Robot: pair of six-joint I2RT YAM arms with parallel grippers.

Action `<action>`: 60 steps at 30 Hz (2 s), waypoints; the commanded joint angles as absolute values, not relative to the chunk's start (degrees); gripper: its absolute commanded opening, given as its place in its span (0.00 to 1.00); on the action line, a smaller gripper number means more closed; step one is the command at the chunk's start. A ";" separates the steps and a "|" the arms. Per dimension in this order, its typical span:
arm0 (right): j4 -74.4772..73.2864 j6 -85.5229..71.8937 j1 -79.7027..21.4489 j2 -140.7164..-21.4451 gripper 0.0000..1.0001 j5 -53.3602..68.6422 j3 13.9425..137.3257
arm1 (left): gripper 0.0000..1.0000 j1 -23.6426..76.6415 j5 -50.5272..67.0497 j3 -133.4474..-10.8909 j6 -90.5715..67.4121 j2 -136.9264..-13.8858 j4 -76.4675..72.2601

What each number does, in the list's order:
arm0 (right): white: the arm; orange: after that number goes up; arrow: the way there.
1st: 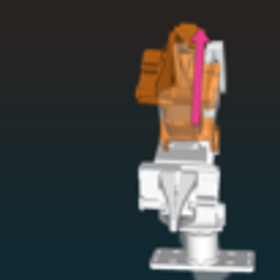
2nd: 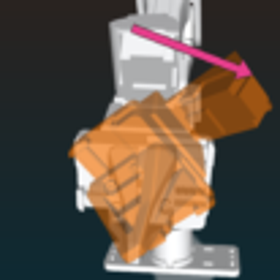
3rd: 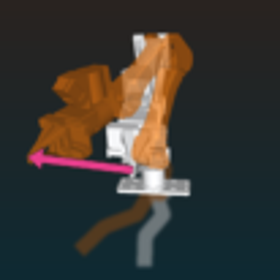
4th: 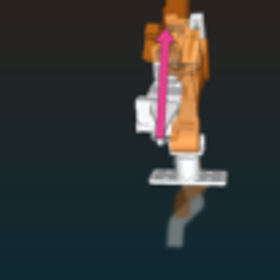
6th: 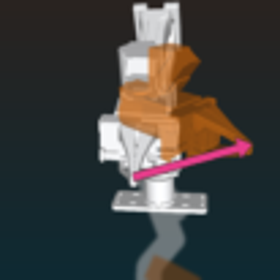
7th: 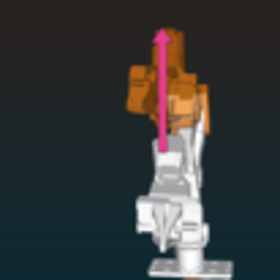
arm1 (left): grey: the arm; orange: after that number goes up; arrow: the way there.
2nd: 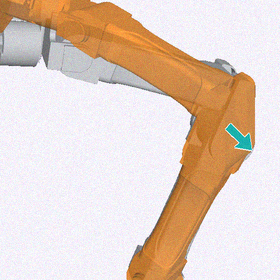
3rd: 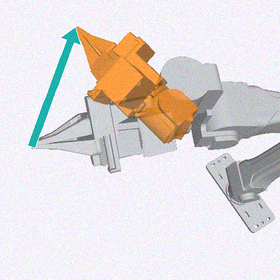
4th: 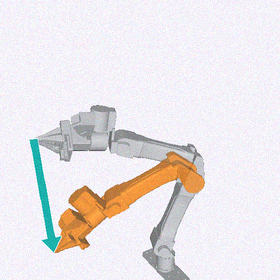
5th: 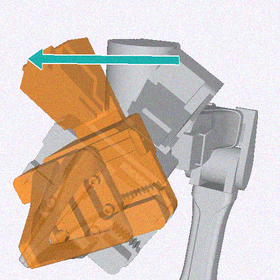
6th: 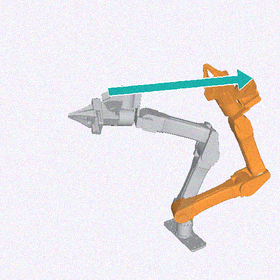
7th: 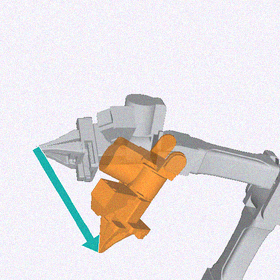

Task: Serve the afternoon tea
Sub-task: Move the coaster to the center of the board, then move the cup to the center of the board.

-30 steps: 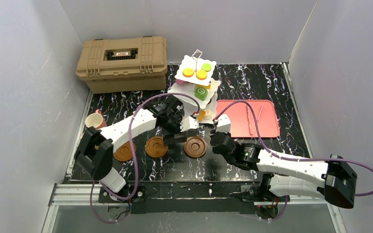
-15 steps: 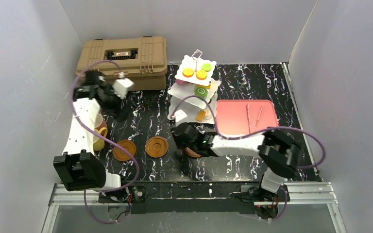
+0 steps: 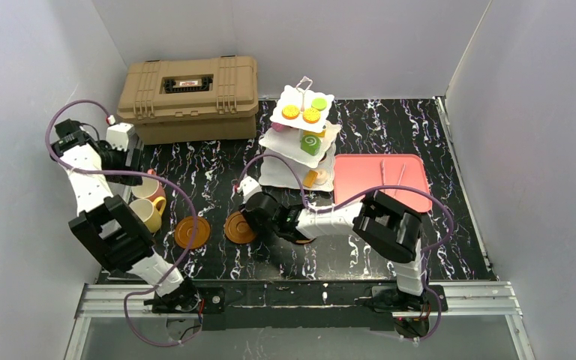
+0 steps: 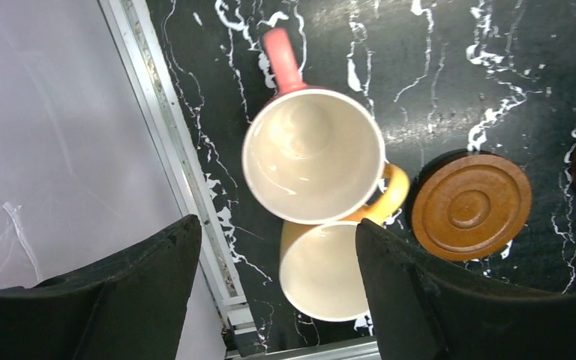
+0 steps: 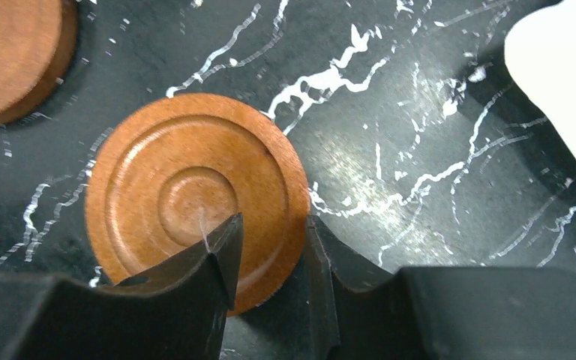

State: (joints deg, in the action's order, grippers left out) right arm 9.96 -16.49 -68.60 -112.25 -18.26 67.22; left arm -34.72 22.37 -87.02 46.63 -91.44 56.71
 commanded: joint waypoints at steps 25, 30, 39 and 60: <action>2.34 -16.08 -68.73 -96.58 0.49 -24.99 61.84 | 0.18 -31.85 22.59 -82.18 48.19 -103.19 50.07; 2.85 -16.08 -68.73 -95.03 0.49 -25.92 62.56 | 0.00 -29.33 24.67 -82.59 45.77 -103.00 50.60; 7.36 -15.99 -67.52 -94.67 0.68 -26.76 60.60 | 0.00 -15.89 26.87 -80.61 34.68 -98.77 49.87; 13.36 -17.93 -65.59 -94.96 0.89 -22.95 57.61 | 0.01 7.90 29.65 -66.90 43.81 -85.17 43.53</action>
State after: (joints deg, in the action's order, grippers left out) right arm 11.07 -16.58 -66.19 -97.19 -23.33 59.29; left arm 5.82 25.67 -65.58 29.28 -87.09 38.70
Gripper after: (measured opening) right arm 0.884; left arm 0.055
